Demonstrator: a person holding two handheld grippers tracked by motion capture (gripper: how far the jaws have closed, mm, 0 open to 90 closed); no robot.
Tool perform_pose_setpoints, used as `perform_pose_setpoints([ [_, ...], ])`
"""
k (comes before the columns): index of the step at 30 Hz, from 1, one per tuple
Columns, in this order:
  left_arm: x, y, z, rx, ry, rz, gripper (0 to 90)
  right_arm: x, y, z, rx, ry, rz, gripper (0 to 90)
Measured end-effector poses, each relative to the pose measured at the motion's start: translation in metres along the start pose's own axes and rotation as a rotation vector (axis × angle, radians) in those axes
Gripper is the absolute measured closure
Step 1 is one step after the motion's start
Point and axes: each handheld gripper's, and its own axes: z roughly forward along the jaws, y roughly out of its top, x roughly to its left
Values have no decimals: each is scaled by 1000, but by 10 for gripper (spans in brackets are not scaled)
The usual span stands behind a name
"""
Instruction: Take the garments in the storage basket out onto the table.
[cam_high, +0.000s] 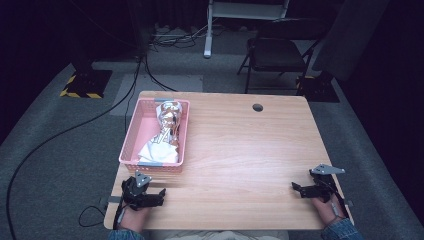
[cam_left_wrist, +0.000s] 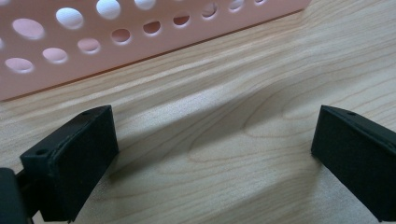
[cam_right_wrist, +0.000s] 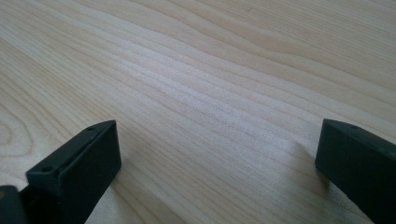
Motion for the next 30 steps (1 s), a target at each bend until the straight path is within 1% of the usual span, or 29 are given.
perform_pose_setpoints([
  [10,0,0,0,-3,0,-3,4,0,0,0,0,0,0,0],
  [13,0,0,-2,-11,-11,-2,28,0,0,0,0,0,0,0],
  [14,0,0,-2,-14,-4,-3,28,0,0,0,0,0,0,0],
  [18,-1,1,-7,-38,7,4,29,0,0,0,0,0,0,0],
  [24,-2,3,-15,-73,-2,-15,29,0,0,0,0,0,0,0],
  [27,-5,5,-19,-92,-2,-8,30,0,0,0,0,0,0,0],
  [30,-7,7,-23,-110,-5,-12,31,0,0,0,0,0,0,0],
])
